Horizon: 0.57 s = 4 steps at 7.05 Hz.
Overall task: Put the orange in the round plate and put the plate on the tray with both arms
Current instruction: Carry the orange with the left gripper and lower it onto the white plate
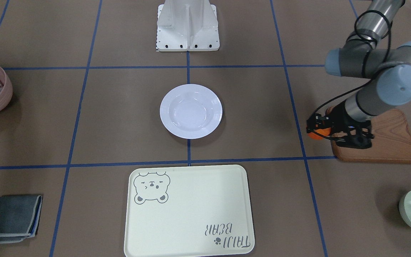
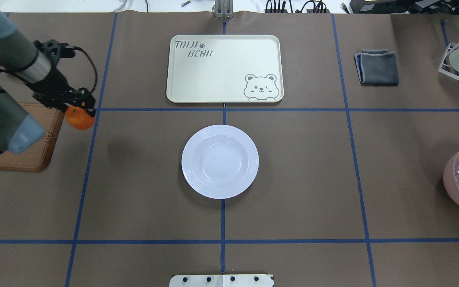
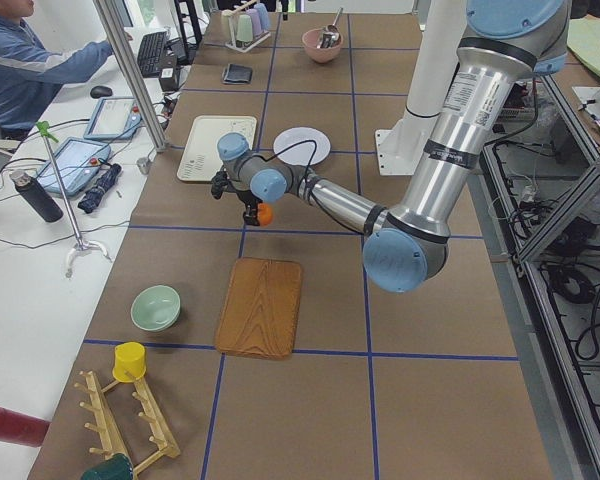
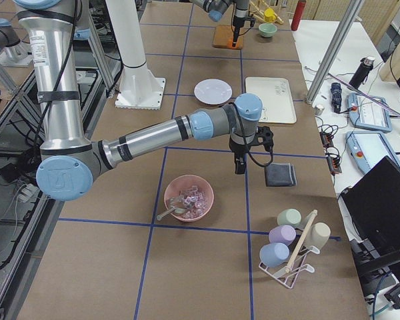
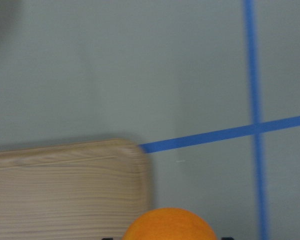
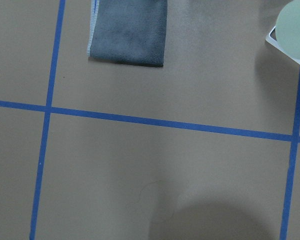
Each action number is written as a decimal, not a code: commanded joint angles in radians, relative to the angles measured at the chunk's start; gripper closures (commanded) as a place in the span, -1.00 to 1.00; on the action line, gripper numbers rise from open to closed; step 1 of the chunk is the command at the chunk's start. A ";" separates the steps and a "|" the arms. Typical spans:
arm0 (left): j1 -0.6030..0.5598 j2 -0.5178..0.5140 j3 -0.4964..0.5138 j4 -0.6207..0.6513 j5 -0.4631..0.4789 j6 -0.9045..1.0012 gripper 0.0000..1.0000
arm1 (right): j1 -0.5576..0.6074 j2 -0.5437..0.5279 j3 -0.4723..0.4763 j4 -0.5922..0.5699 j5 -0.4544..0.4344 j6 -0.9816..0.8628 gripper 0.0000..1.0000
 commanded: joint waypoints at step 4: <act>0.340 -0.380 0.000 0.149 0.220 -0.511 1.00 | -0.030 0.007 0.001 0.027 0.035 0.046 -1.00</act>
